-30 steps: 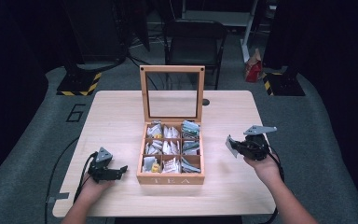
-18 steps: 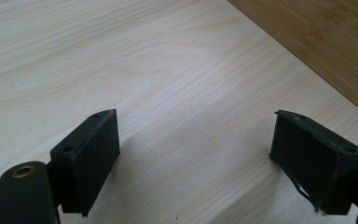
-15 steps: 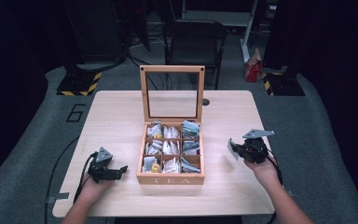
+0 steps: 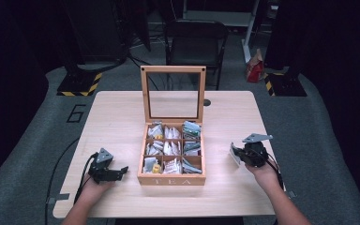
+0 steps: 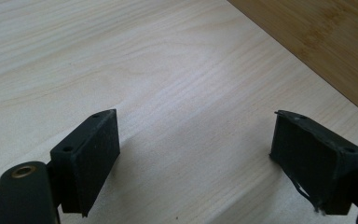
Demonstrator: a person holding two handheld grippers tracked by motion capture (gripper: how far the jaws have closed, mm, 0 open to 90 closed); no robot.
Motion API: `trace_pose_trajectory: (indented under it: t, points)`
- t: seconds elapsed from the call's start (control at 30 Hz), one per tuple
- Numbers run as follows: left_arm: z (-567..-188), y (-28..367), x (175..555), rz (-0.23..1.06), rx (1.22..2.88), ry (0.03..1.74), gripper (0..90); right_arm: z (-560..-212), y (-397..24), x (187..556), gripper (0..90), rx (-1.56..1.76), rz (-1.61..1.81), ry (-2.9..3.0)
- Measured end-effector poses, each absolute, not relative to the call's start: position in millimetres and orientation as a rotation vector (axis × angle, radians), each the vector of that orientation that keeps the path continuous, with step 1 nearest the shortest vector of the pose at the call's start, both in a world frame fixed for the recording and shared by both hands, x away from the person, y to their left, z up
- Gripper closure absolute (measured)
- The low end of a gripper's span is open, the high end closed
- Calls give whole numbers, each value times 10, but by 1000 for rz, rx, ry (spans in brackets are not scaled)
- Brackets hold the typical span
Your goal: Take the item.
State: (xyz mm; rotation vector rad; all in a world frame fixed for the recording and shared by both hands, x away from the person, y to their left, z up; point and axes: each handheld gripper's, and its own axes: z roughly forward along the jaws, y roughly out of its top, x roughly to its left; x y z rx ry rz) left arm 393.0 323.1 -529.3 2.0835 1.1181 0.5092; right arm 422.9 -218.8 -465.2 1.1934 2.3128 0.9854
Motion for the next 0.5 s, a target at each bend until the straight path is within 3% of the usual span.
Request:
trace_pose_trajectory:
  t: [0.5]
  points:
    - [-5292, 3231, 3929, 508, 2085, 1118, 150, -4793, -2109, 4174, 874, 1205, 998, 2312]
